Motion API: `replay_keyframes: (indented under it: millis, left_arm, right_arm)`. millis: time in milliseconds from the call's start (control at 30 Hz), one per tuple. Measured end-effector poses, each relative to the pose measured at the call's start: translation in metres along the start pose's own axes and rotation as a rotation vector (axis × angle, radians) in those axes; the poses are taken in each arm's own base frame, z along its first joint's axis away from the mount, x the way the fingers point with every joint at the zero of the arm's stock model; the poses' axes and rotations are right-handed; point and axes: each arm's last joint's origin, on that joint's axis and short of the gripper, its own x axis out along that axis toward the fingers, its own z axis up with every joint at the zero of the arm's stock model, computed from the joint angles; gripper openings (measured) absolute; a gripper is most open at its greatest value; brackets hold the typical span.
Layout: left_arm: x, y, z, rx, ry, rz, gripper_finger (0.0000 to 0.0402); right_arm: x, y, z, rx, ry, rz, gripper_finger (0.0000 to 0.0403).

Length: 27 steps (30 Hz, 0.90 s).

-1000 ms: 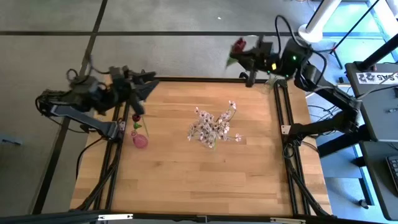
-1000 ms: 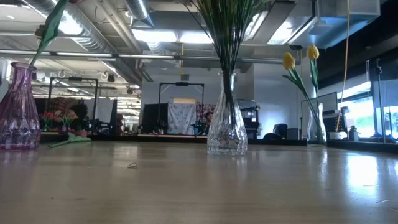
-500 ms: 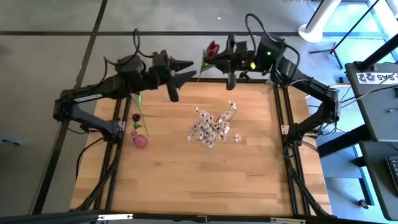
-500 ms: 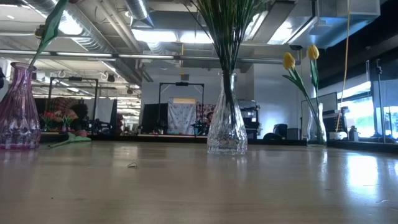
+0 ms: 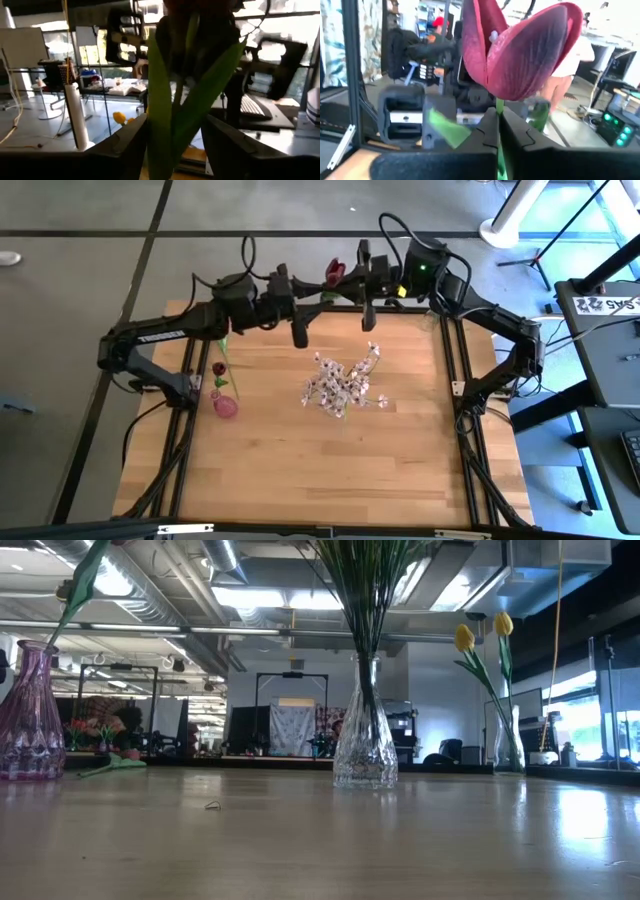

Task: Sort flowers into vase by color
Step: Put the right red tulip into the violet vase

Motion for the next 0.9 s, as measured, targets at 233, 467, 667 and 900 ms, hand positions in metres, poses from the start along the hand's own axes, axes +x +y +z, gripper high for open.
replay_keyframes:
  millis: [233, 467, 667, 900]
  left_arm:
    - [0.004, 0.001, -0.002, -0.014, -0.008, 0.042, 0.0103]
    - [-0.002, -0.005, 0.002, -0.012, -0.014, 0.062, 0.0011]
    - [-0.034, -0.009, 0.027, -0.003, -0.070, 0.136, 0.0005]
    - [-0.119, -0.007, 0.067, -0.020, -0.124, 0.103, 0.0004]
  right_arm:
    - [0.008, 0.002, -0.011, -0.024, 0.063, -0.017, 0.0002]
    - [0.016, 0.016, -0.007, -0.144, 0.062, -0.042, 0.0039]
    - [-0.008, 0.024, 0.014, -0.207, 0.033, -0.032, 0.0152]
    - [-0.099, 0.041, 0.054, -0.327, 0.181, -0.216, 0.0222]
